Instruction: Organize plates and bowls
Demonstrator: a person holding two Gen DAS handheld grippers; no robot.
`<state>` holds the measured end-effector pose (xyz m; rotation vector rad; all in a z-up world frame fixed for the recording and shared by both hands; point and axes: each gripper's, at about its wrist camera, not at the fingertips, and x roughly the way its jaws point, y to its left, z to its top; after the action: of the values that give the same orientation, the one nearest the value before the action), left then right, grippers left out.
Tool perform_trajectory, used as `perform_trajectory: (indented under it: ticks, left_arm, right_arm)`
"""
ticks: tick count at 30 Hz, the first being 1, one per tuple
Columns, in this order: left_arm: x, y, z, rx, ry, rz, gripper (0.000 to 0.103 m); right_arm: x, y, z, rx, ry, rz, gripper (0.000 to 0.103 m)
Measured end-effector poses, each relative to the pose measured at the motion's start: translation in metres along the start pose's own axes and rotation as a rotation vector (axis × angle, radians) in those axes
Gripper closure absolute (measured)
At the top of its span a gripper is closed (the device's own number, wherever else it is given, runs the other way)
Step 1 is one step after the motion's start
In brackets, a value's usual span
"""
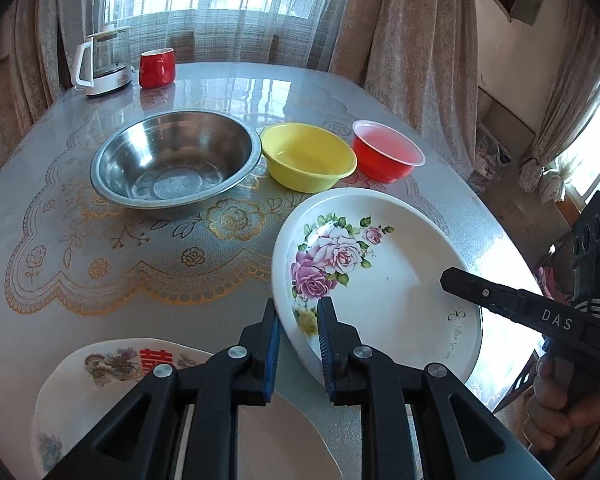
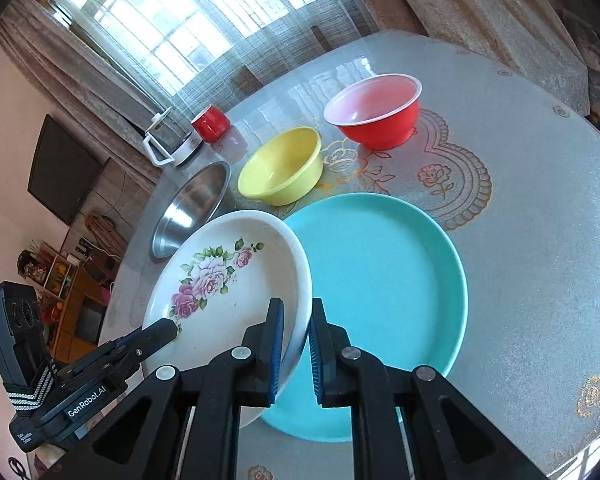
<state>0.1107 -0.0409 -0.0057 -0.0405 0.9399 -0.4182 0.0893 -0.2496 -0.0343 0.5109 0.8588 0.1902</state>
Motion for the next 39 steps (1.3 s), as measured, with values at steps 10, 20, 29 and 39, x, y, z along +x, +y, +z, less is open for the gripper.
perform_trajectory:
  ticks: [10,20,29,39]
  left_arm:
    - [0.038,-0.026,0.011,0.048,0.078,0.008,0.084]
    - [0.066,-0.03,0.006,0.054,0.145,0.028,0.084]
    - [0.065,-0.03,0.006,0.047,0.134,0.057,0.084]
    - [0.06,-0.031,0.004,0.047,0.11,0.085,0.083]
  right_arm:
    - [0.012,-0.041,-0.001,0.047,0.022,-0.096,0.091]
    - [0.019,-0.041,0.001,-0.041,0.002,-0.213,0.091]
    - [0.021,-0.043,0.001,-0.021,-0.001,-0.2,0.091]
    - [0.02,-0.039,0.0,-0.033,-0.007,-0.225,0.09]
